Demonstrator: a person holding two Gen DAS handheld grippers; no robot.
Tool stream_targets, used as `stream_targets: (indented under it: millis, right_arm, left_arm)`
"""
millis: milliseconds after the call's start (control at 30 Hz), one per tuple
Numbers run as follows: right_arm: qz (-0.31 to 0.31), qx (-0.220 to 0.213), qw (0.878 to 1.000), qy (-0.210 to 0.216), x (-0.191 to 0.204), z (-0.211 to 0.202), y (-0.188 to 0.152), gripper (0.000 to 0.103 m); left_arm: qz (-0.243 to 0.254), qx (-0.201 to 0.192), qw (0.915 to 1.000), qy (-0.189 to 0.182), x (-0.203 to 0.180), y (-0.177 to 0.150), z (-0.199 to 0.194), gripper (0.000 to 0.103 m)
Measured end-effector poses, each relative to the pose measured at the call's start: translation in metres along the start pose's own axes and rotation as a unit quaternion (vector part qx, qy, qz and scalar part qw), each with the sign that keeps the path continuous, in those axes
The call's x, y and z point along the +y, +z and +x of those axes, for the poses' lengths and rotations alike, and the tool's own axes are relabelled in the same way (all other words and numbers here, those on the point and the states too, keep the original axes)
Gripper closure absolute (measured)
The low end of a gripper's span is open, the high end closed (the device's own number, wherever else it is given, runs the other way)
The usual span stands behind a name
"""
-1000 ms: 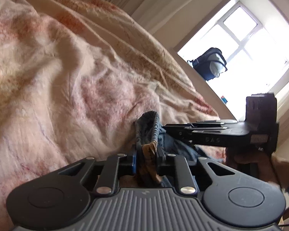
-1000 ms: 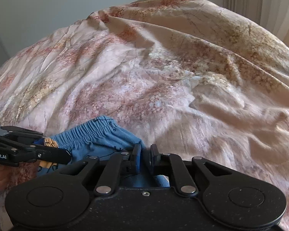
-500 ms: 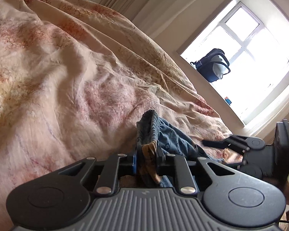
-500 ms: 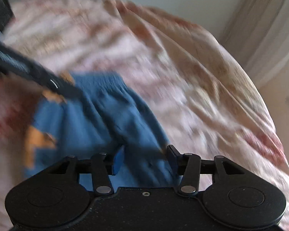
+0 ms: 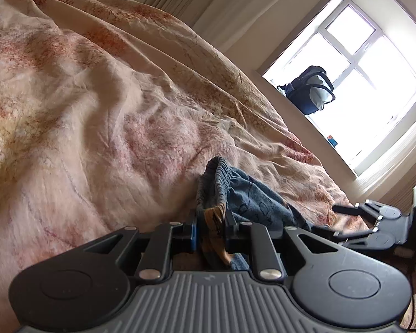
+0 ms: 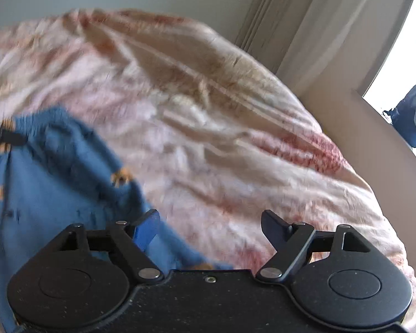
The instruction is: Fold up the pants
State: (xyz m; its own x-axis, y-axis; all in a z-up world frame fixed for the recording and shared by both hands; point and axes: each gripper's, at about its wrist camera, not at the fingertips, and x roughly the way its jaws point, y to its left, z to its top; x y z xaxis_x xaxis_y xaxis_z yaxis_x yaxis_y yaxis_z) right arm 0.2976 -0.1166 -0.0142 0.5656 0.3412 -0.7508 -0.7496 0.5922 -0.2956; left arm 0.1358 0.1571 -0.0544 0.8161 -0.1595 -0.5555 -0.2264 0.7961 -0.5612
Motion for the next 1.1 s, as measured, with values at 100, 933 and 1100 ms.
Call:
stream_targets:
  millis: [100, 933, 1100]
  right_arm:
    - [0.007, 0.041, 0.999, -0.036, -0.009, 0.012, -0.017, 0.02]
    - [0.04, -0.022, 0.996, -0.074, 0.029, -0.086, -0.064, 0.001]
    - [0.041, -0.033, 0.993, -0.102, 0.076, -0.095, -0.114, 0.001]
  left_arm:
    - [-0.001, 0.0, 1.0, 0.0, -0.001, 0.0, 0.0, 0.084]
    - [0.081, -0.049, 0.9955, 0.01, -0.026, -0.005, -0.011, 0.083]
    - [0.141, -0.085, 0.9863, 0.012, -0.055, -0.009, -0.026, 0.083]
